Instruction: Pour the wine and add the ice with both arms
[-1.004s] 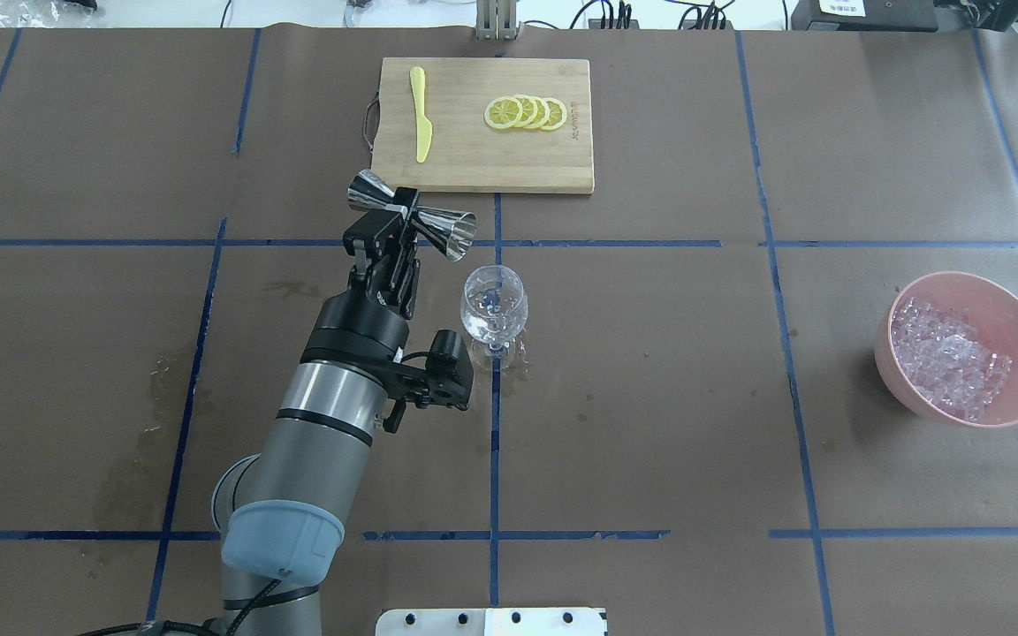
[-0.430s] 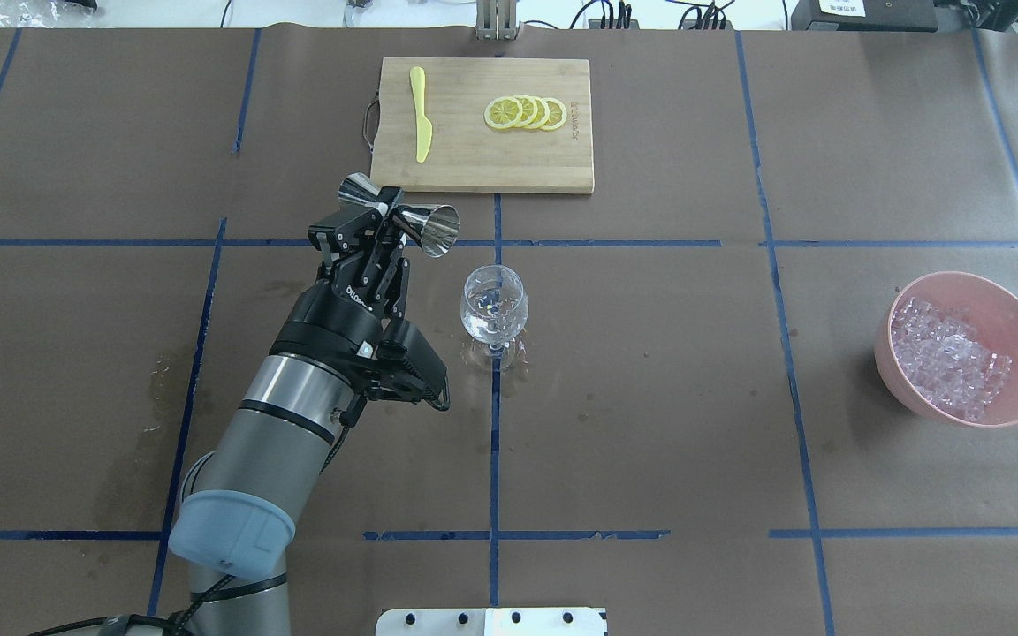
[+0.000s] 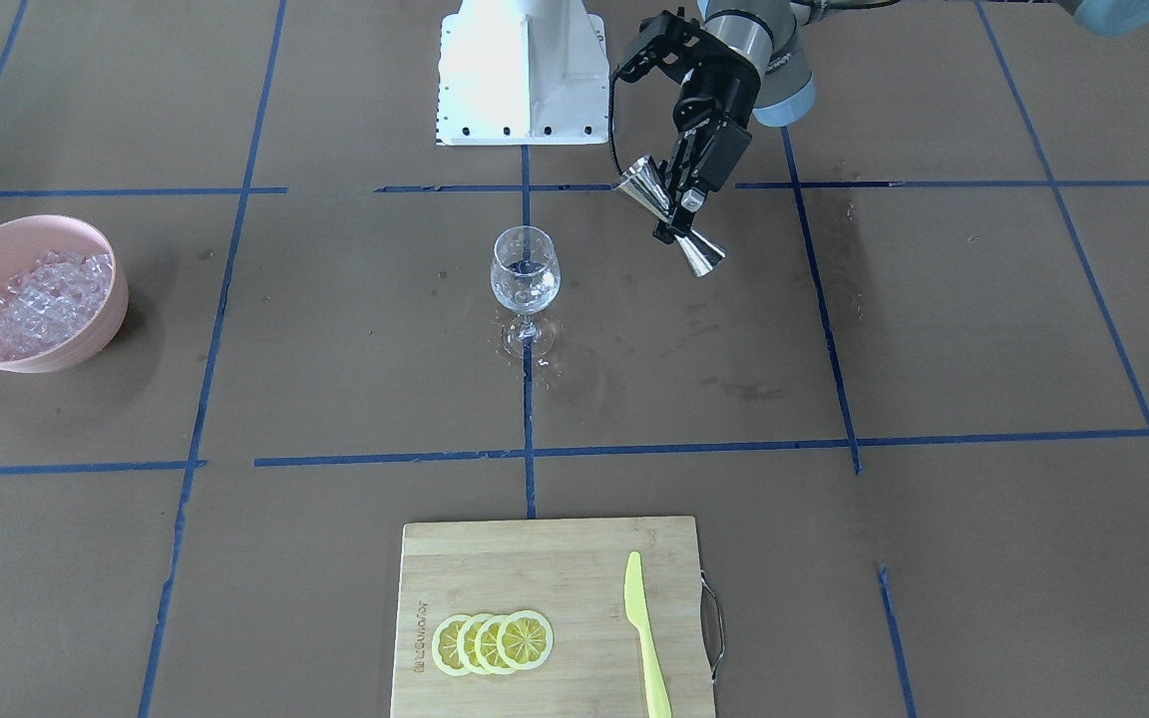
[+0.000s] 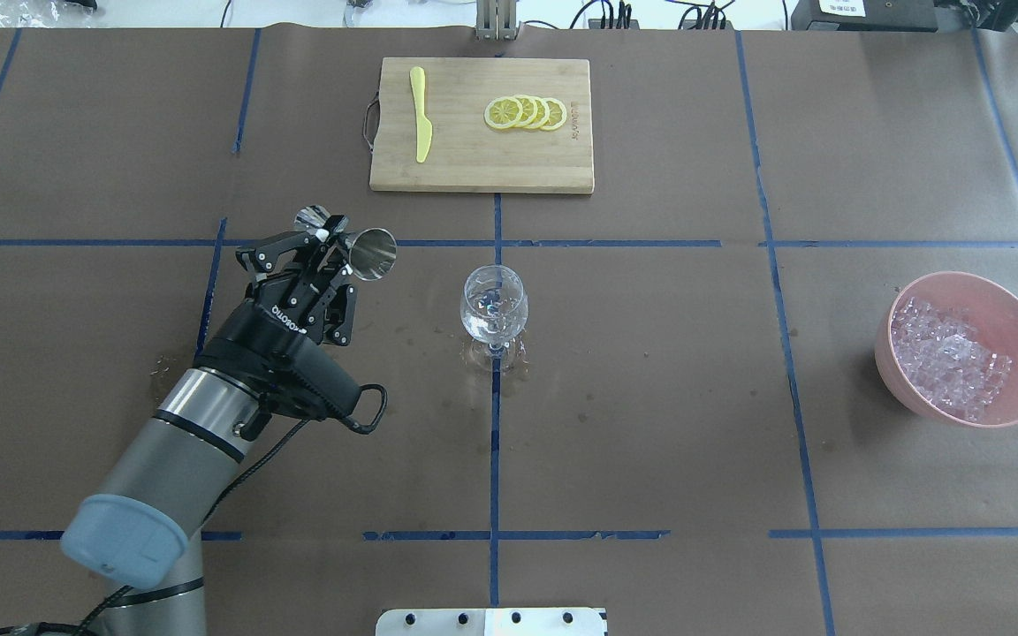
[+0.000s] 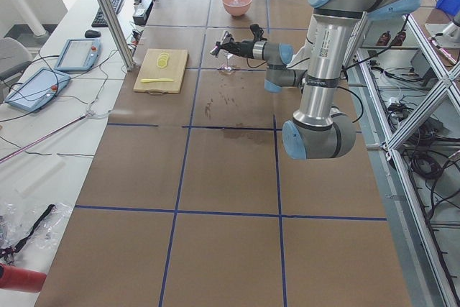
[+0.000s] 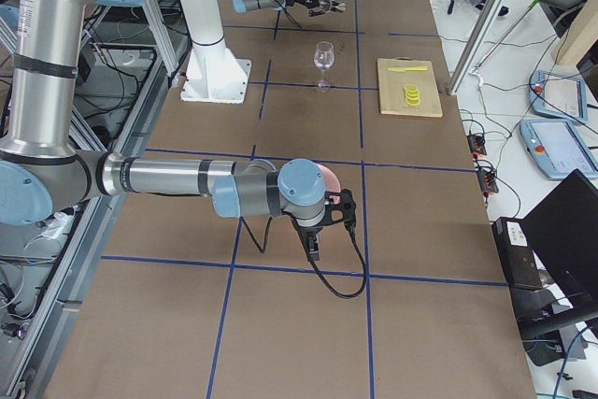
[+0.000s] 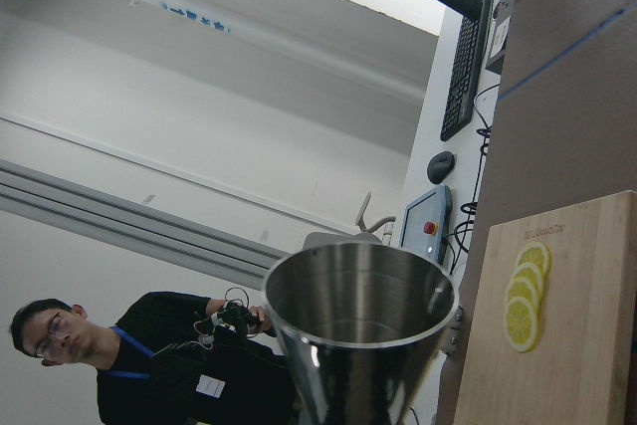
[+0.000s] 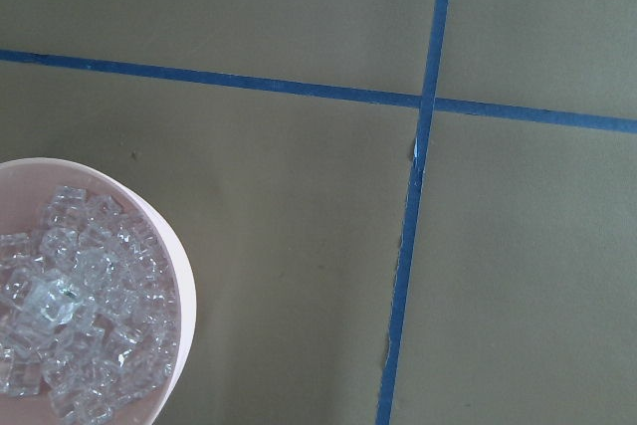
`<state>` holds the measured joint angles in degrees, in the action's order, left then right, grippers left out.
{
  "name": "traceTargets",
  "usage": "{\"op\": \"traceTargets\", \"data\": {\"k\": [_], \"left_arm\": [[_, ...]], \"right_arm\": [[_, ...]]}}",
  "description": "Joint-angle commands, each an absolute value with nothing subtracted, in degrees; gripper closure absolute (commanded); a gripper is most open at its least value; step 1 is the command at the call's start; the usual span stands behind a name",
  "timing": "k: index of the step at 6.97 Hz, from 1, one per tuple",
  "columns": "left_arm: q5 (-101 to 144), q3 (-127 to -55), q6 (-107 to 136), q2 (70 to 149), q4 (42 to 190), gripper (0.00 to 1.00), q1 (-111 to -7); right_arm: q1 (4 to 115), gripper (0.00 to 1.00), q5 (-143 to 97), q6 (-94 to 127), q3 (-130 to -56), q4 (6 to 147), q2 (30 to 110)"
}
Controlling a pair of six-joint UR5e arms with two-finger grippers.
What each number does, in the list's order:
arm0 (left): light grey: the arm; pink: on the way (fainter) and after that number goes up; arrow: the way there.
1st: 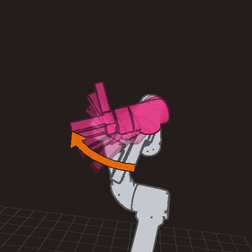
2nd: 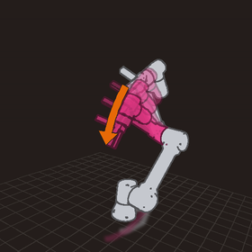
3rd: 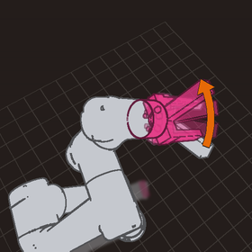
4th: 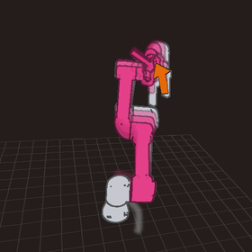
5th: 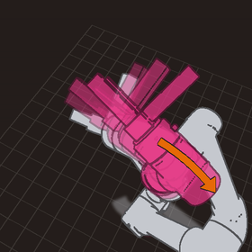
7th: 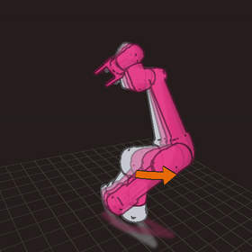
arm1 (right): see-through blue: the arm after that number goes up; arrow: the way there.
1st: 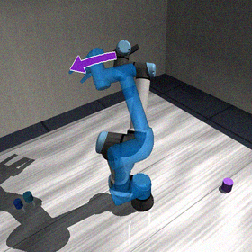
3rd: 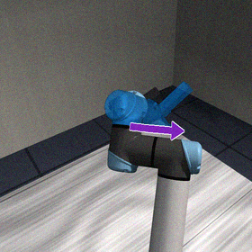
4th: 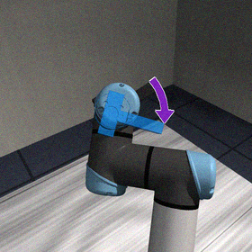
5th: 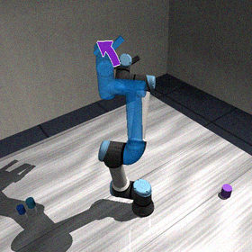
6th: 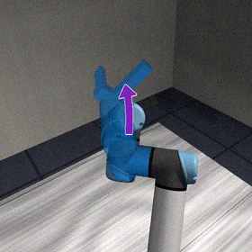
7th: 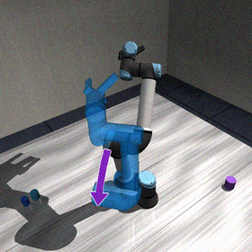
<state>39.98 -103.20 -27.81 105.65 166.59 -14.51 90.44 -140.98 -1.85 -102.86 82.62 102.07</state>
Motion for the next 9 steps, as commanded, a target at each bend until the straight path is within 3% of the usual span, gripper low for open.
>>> {"op": "traceTargets", "data": {"k": [1,3,4,9], "left_arm": [[56.4,-103.5,-13.9,92.9,177.3,1.00,-20.1],[67.6,-102.3,-5.5,81.3,188.7,1.00,-25.6],[67.6,-99.7,2.5,79.6,191.5,1.00,-25.6],[67.0,-90.8,34.7,80.7,192.0,1.00,-25.3]], "right_arm": [[90.4,0.00,-141.0,-1.8,-102.8,82.6,101.9],[90.4,0.00,-141.0,-1.8,-102.9,82.6,101.8],[90.4,0.00,-141.0,-1.8,-102.9,82.6,101.8],[90.4,0.00,-141.1,-1.8,-103.2,82.5,101.6]]}}
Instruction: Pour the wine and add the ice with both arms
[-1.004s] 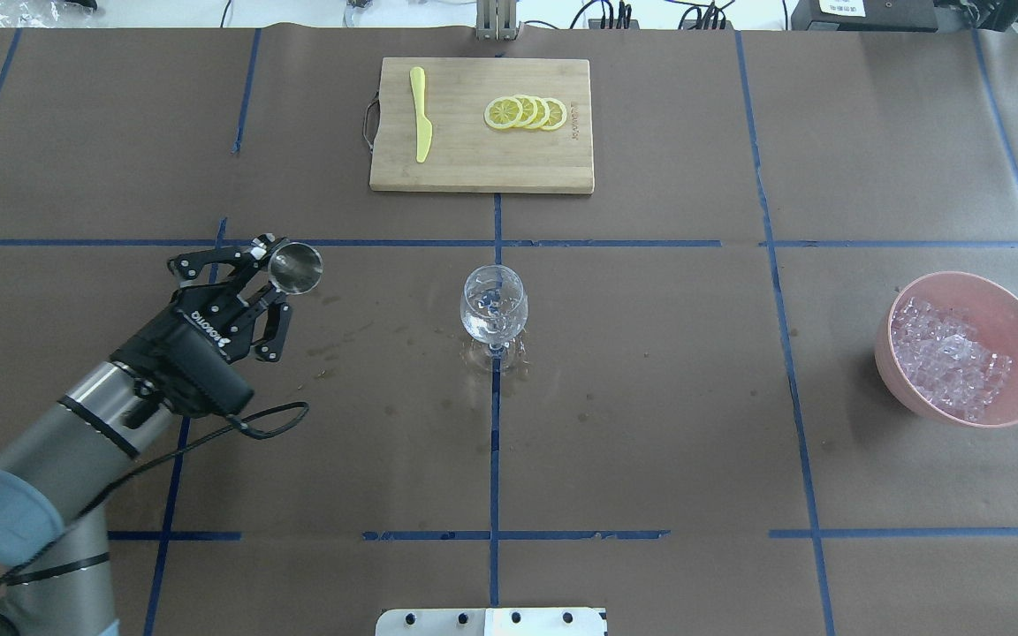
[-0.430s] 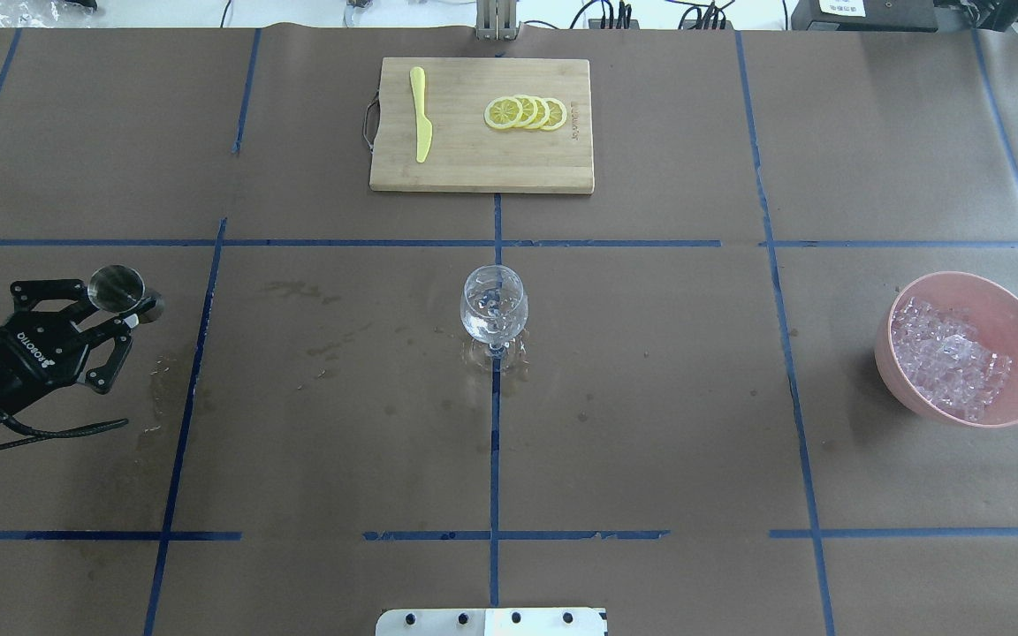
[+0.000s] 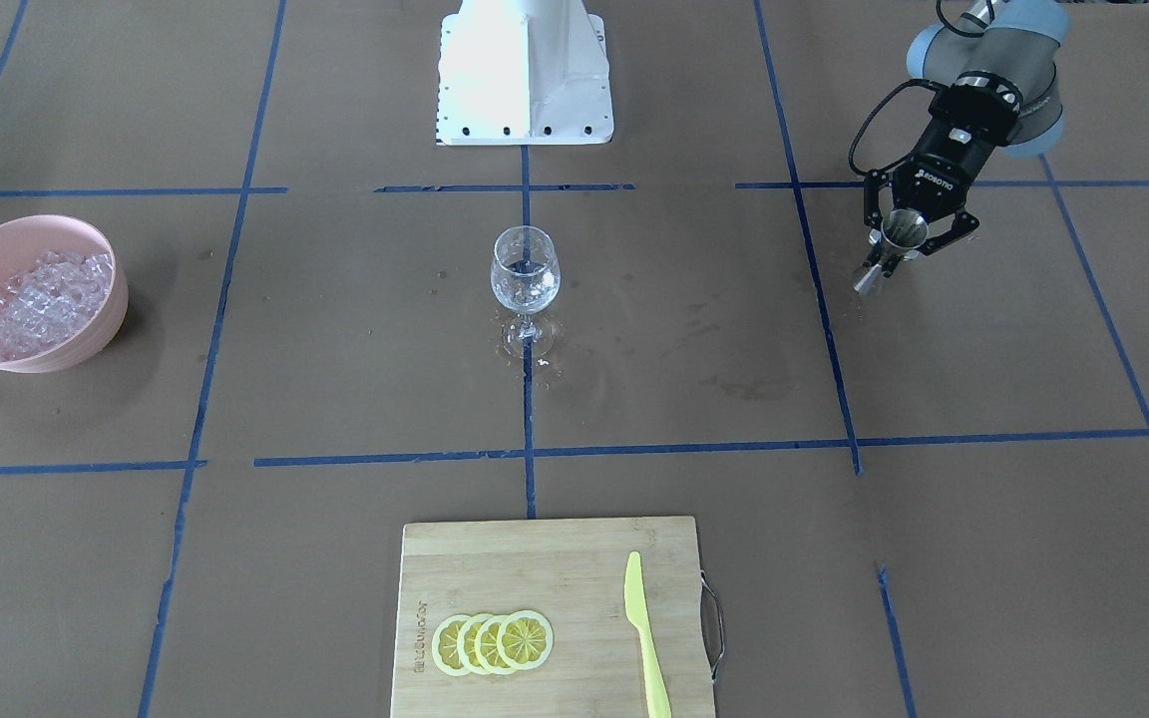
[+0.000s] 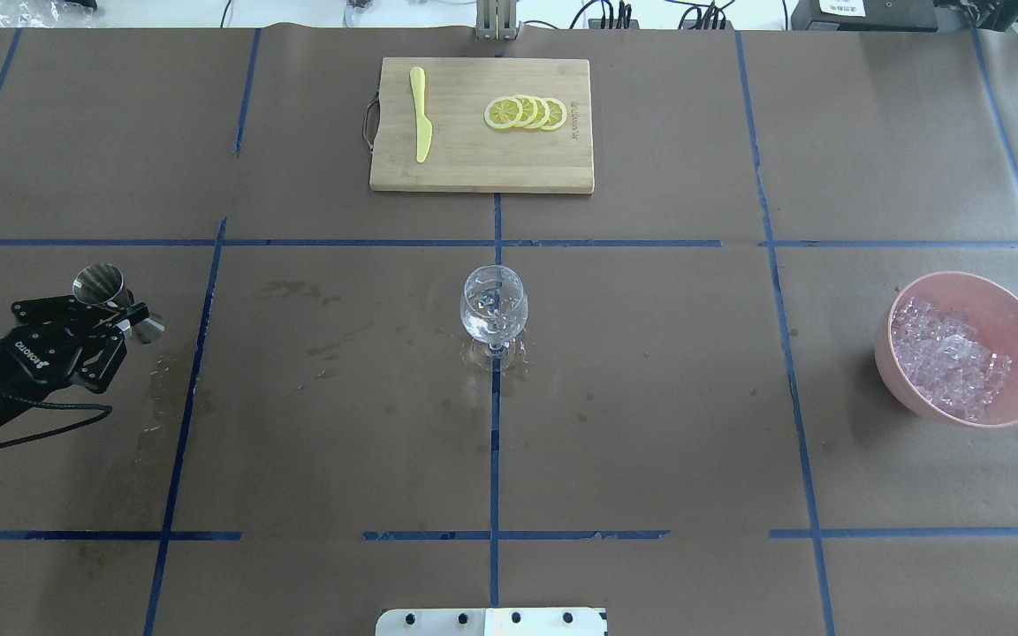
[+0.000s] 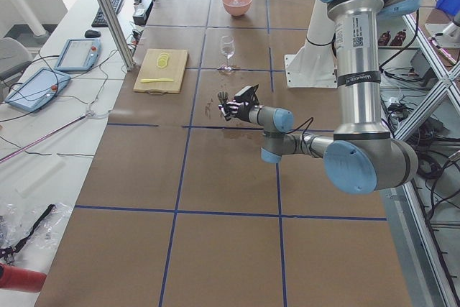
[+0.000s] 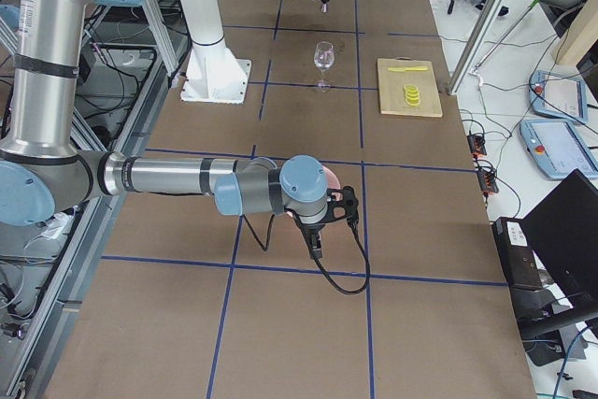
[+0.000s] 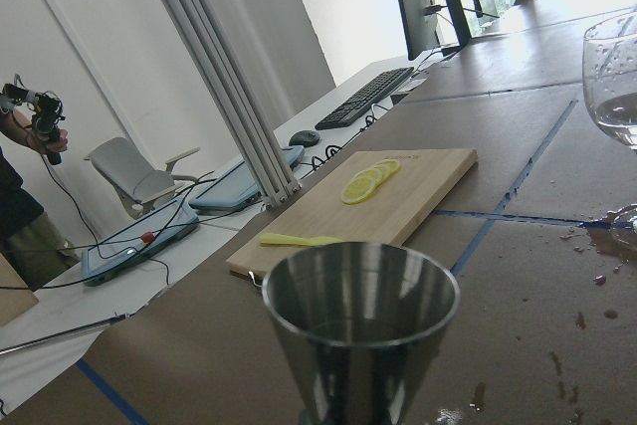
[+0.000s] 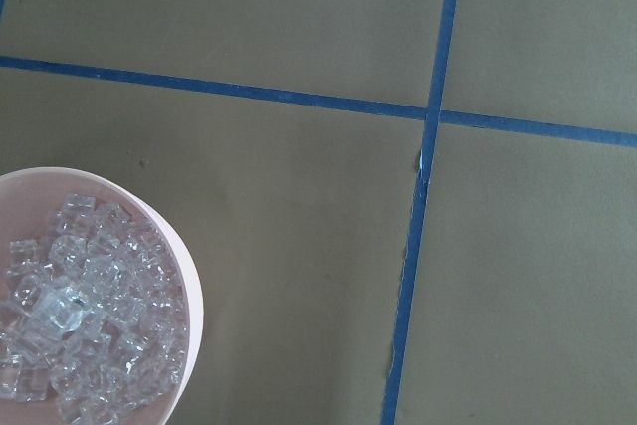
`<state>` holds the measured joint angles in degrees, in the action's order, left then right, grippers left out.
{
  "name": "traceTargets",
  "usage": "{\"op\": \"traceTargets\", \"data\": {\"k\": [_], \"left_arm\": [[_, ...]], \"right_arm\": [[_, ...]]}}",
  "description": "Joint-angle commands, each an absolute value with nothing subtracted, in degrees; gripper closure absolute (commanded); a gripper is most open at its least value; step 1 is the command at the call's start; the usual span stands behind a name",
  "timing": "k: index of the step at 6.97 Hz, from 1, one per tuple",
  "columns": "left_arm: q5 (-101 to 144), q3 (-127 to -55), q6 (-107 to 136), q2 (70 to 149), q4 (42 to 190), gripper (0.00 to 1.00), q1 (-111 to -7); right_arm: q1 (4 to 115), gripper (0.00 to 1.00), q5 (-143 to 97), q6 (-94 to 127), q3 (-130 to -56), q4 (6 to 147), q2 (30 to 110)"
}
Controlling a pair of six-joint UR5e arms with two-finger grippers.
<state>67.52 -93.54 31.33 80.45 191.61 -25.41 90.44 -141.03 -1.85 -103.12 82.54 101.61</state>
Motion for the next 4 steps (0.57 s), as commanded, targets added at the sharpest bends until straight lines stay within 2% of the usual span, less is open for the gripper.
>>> {"op": "traceTargets", "data": {"k": [1,4], "left_arm": [[64.1,-88.9,35.3,80.9,192.1,1.00,-25.1],[54.9,-84.9,41.4,84.7,192.1,1.00,-24.2]], "right_arm": [[90.4,0.00,-141.1,-1.8,-103.1,82.0,101.6],[90.4,0.00,-141.1,-1.8,-103.0,81.7,101.7]]}}
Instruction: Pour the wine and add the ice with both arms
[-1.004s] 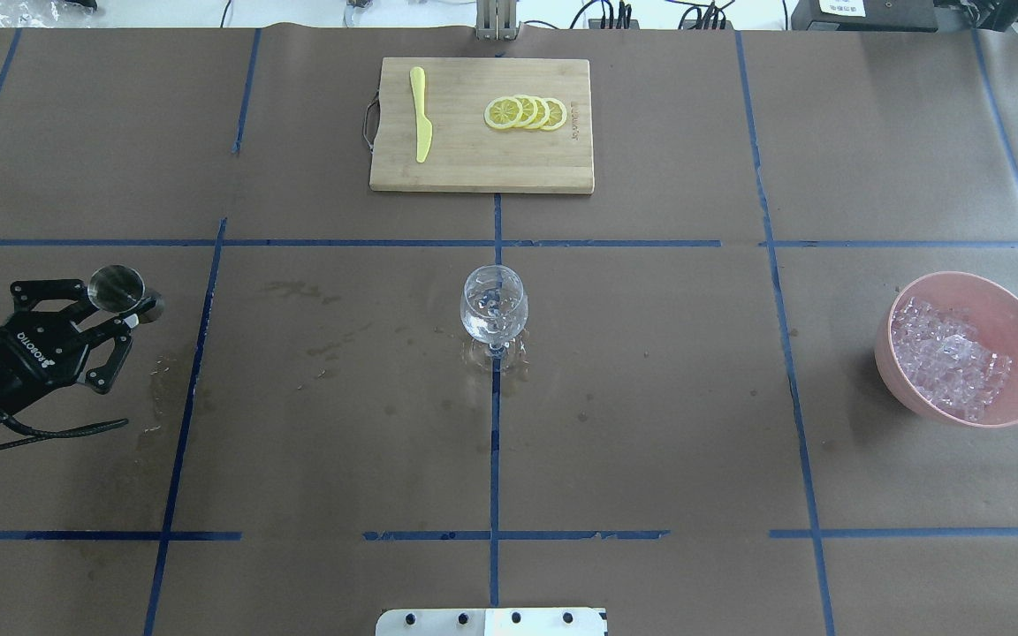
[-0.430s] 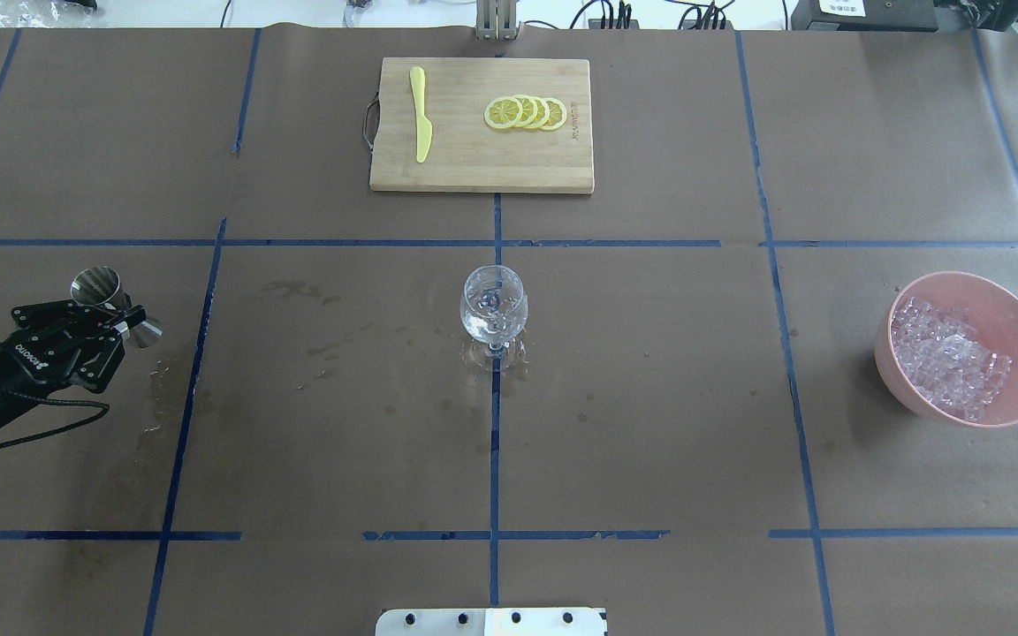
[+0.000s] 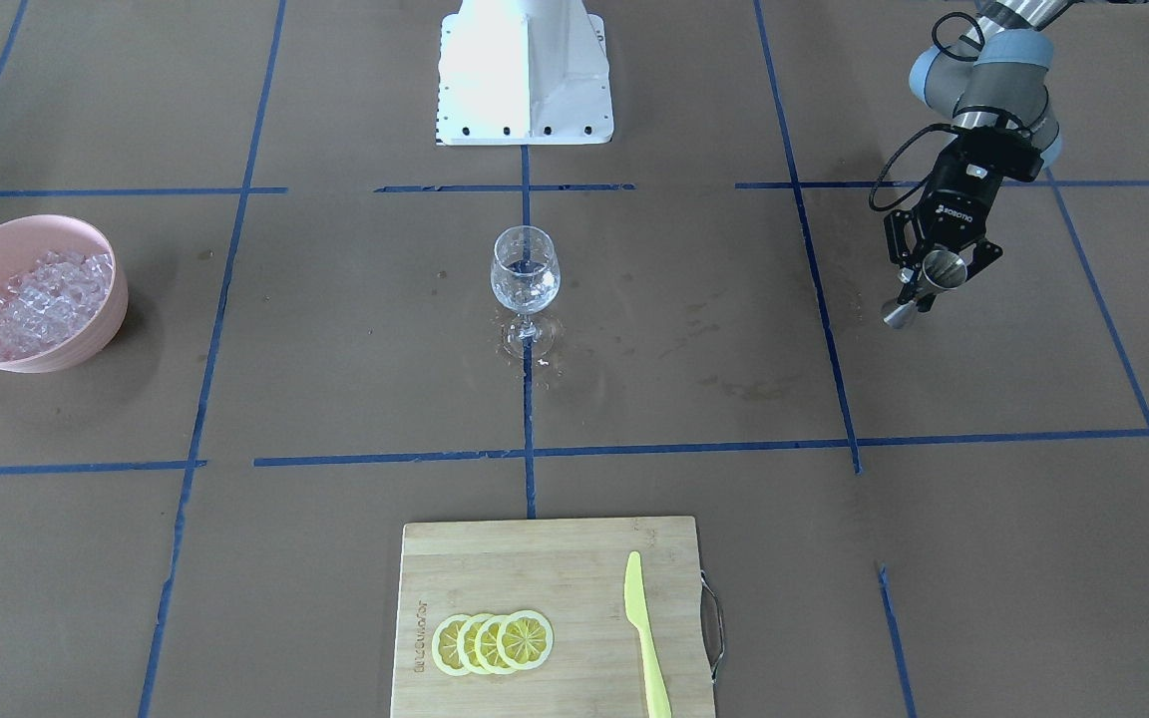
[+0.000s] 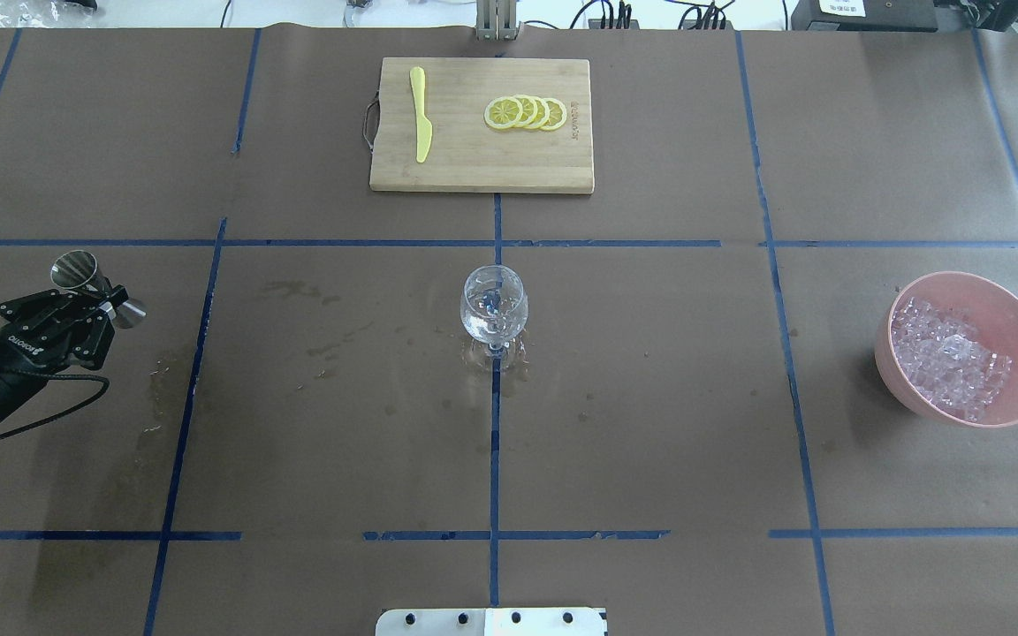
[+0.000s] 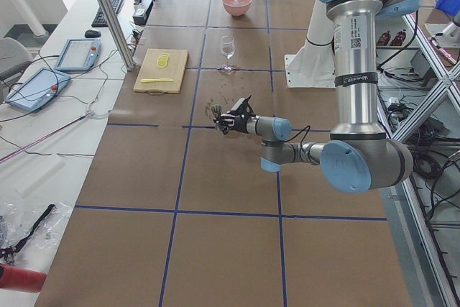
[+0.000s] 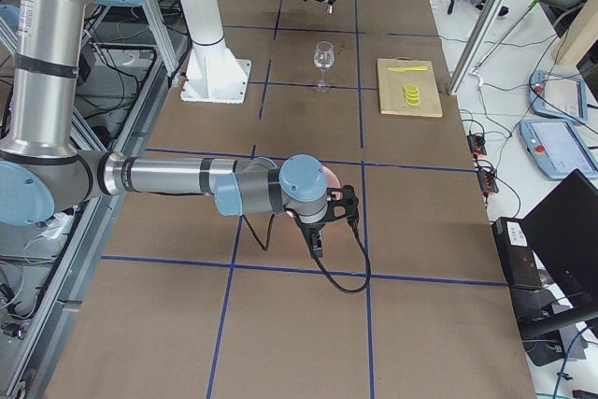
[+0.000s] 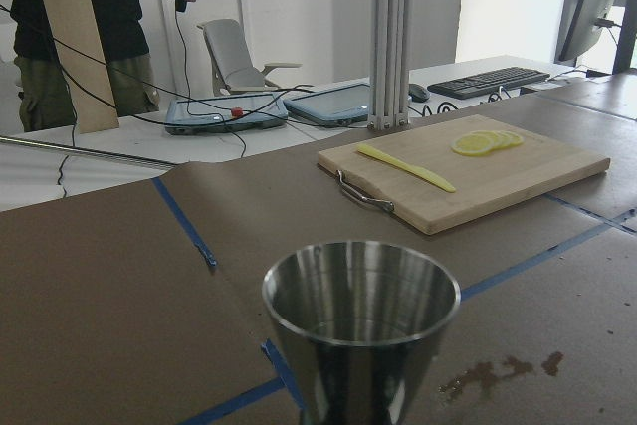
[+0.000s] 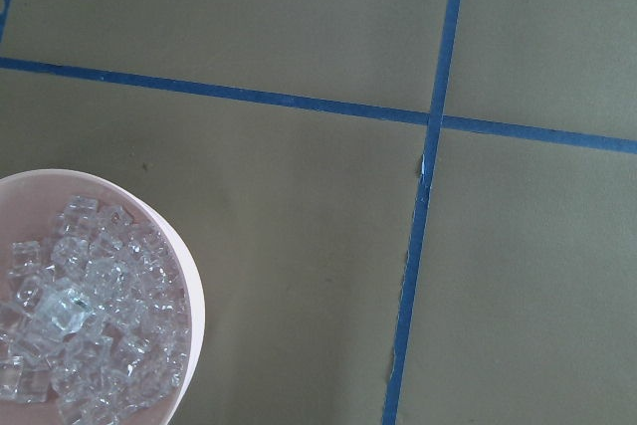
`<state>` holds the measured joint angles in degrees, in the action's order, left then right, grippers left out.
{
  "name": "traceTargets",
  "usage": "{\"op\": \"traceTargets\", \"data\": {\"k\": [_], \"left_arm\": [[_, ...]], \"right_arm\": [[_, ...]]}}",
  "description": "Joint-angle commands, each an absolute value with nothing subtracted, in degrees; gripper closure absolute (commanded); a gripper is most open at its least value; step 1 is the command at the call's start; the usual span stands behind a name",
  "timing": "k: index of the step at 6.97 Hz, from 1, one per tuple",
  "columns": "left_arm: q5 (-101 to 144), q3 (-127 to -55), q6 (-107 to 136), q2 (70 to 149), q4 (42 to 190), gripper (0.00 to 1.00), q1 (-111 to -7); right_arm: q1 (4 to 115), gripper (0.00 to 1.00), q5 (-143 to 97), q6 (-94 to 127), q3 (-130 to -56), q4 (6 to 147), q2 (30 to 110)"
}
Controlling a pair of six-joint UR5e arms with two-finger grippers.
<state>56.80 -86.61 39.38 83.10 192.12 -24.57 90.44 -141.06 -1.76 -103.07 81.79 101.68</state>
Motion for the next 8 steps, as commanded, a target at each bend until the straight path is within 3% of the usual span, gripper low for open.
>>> {"op": "traceTargets", "data": {"k": [1,8], "left_arm": [[52.6,-84.3,41.4,85.5,192.0,1.00,-22.4],[51.2,-83.1,40.8,85.9,191.3,1.00,-16.6]], "right_arm": [[90.4,0.00,-141.1,-1.8,-103.0,81.7,101.7],[90.4,0.00,-141.0,-1.8,-102.9,81.7,101.7]]}}
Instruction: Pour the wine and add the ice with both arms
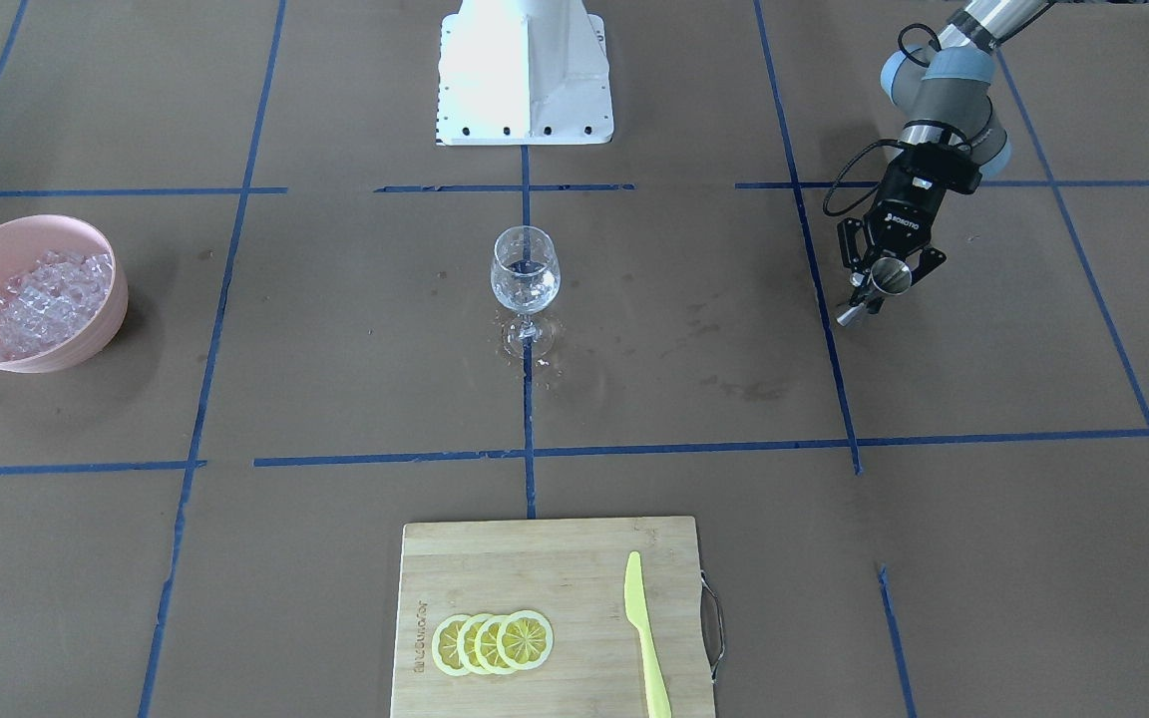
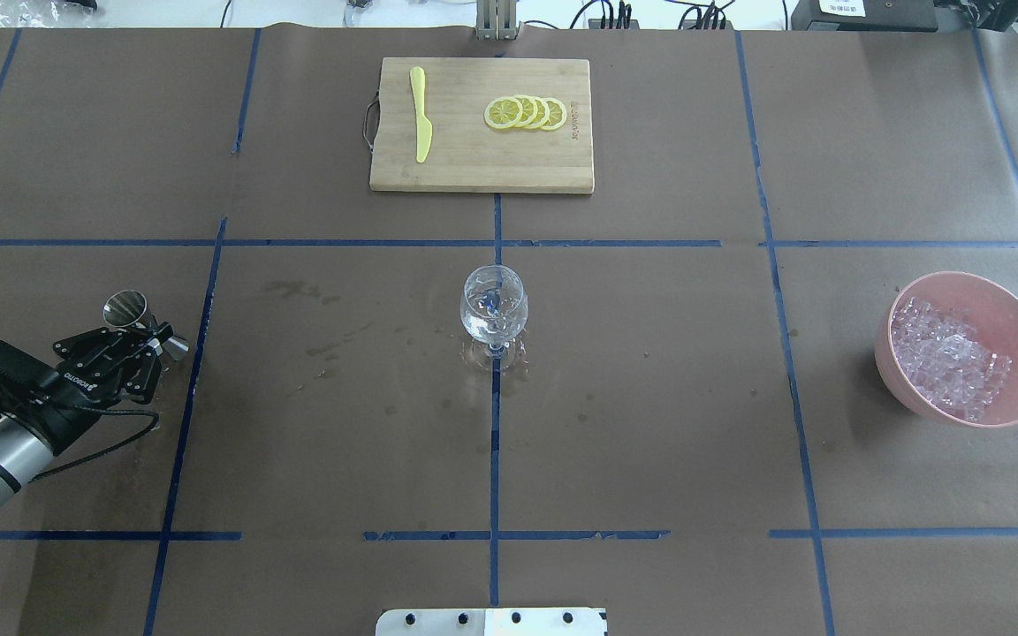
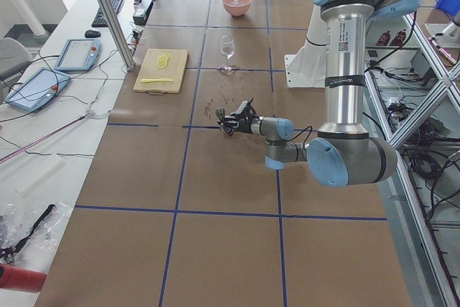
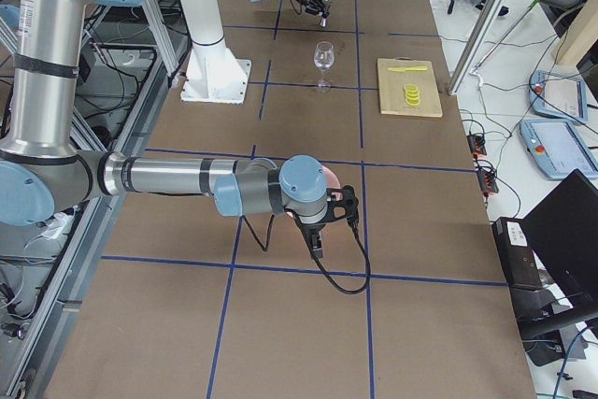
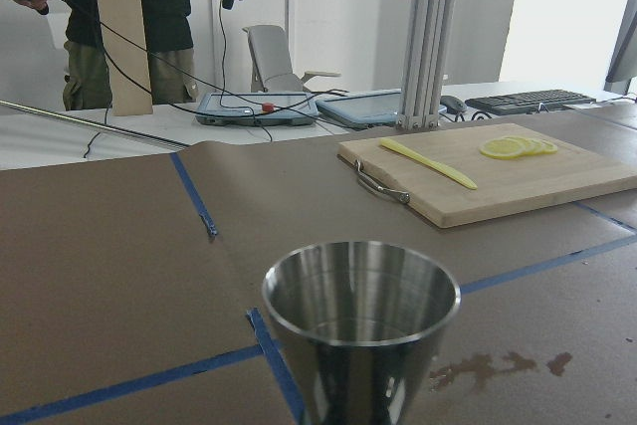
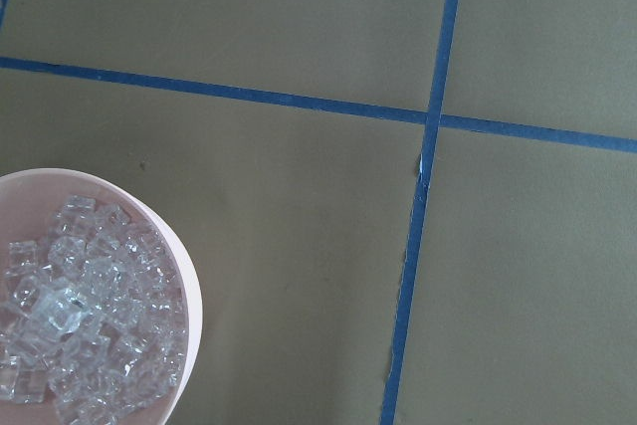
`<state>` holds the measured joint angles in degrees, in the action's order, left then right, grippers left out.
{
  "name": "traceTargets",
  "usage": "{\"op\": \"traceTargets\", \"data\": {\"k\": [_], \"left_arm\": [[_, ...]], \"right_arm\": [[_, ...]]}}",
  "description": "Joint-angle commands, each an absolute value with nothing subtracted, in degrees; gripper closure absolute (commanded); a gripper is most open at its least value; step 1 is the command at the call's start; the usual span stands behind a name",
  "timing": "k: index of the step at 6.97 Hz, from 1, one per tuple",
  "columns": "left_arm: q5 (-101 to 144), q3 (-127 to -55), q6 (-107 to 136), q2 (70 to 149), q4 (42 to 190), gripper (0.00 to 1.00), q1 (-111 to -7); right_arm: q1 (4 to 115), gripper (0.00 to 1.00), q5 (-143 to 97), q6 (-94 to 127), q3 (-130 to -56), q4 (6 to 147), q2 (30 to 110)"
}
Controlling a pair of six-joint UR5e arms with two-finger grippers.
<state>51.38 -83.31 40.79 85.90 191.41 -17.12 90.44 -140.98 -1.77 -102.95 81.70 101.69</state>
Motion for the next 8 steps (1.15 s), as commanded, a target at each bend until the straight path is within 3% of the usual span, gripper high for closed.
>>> {"op": "traceTargets", "data": {"k": [1,5,8], "left_arm": [[51.2,-83.1,40.8,85.9,191.3,1.00,-16.2],[50.3,-82.1,40.7,85.9,191.4,0.90,-14.9],[50.2,-82.1,40.7,85.9,191.3,0.72,-14.6]], "right_arm": [[90.4,0.00,-141.0,-1.8,-102.9,81.7,101.8],[90.4,0.00,-141.0,-1.8,-102.9,81.7,101.8],[90.4,0.00,-141.0,-1.8,-102.9,81.7,101.8]]}}
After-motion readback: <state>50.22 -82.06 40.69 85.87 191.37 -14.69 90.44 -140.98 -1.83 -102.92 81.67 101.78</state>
